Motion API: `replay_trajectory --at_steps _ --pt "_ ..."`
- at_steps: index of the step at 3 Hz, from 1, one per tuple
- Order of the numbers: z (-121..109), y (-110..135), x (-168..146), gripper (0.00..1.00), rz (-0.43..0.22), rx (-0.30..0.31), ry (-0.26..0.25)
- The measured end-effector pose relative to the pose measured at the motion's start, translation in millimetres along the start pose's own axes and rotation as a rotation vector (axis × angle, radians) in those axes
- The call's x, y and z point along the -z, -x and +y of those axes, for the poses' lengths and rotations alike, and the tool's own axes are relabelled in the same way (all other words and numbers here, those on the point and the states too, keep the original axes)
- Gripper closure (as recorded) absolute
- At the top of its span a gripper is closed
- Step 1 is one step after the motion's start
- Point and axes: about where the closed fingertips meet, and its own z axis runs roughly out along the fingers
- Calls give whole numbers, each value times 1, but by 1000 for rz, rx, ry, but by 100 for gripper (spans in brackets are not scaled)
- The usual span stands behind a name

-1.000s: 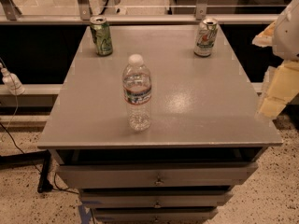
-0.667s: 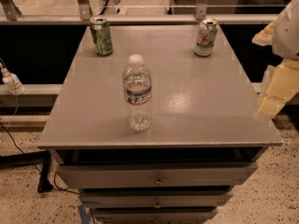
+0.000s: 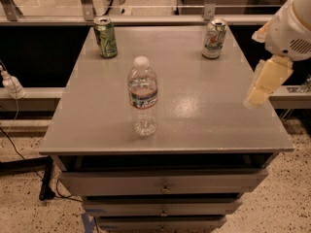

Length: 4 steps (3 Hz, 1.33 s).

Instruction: Knock 7up can over

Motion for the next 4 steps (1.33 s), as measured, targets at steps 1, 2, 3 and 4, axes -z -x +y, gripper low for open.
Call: replay_trajectory --at_steps 1,2,3,4 --pt "-46 -1 -32 0 2 -49 -71" --pt "-95 -4 -67 0 0 -106 -128" --pt "-135 2 -92 0 -50 -158 -159" --pt "-164 13 -110 0 -157 -215 -151"
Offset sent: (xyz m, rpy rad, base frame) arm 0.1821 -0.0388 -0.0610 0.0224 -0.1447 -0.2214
